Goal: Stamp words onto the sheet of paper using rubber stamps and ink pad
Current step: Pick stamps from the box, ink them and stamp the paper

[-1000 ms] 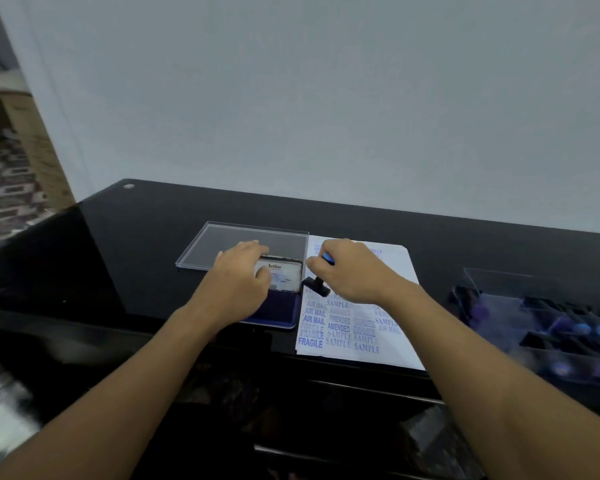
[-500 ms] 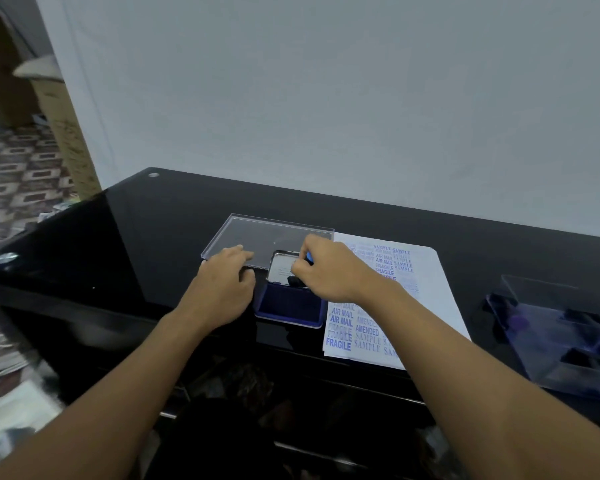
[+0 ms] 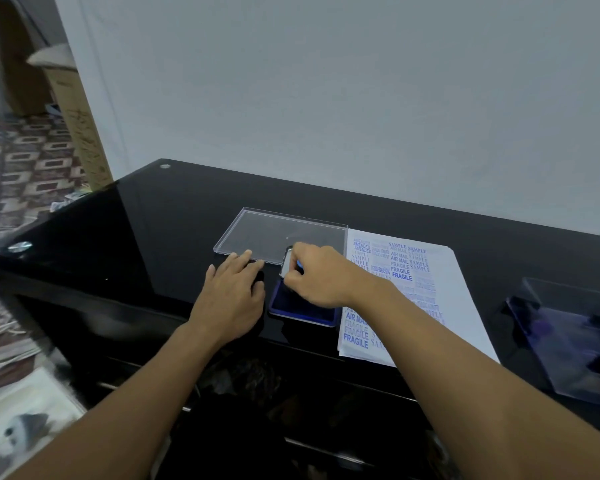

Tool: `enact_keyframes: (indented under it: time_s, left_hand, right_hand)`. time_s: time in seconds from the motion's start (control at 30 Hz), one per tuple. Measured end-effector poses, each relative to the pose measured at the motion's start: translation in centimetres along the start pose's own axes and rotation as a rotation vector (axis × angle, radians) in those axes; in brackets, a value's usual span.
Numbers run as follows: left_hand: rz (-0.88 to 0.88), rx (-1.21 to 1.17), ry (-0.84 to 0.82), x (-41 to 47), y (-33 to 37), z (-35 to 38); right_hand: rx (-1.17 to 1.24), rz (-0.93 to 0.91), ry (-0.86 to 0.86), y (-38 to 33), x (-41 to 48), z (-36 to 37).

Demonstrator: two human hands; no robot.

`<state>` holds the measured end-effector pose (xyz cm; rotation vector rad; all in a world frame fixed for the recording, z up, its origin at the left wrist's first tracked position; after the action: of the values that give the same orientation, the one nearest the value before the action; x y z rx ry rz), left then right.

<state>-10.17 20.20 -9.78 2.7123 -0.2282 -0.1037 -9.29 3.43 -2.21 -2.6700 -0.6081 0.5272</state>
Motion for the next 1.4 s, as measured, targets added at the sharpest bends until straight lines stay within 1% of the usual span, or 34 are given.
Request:
enact_keyframes:
  time_s: [0.17, 0.3, 0.63, 1.07, 1.4]
  left_hand:
    - [0.003, 0.024, 0.009, -0.1, -0.1, 0.4]
    - [-0.001, 0.036, 0.005, -0.2, -0.2, 0.4]
    - [-0.011, 0.051, 0.009, -0.1, -0.1, 0.5]
    - [-0.017, 0.056, 0.005, -0.2, 0.0, 0.5]
    - [-0.022, 0.04, 0.003, -0.4, 0.2, 0.4]
  right_hand:
    - [-0.11, -0.021, 0.01, -0.3, 0.4, 0.9]
    - [-0.15, -0.049, 0.044, -0.4, 0.7, 1.5]
    - [-0.082, -0.059, 0.106, 0.2, 1.0, 2.5]
    - [-0.062, -0.042, 0.055, 0.0, 0.6, 2.6]
    - [-0.101, -0.037, 0.037, -0.8, 0.8, 2.4]
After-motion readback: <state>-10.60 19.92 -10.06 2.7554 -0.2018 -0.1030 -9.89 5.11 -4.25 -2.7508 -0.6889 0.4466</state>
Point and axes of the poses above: each hand's wrist, its own x-axis towards the middle knuckle, its own z-axis out of the palm, y = z × x, the point moved 1 cm from there along x, towards the middle knuckle, and after that the axes turned 15 degrees about -y, right-handed, at the moved point
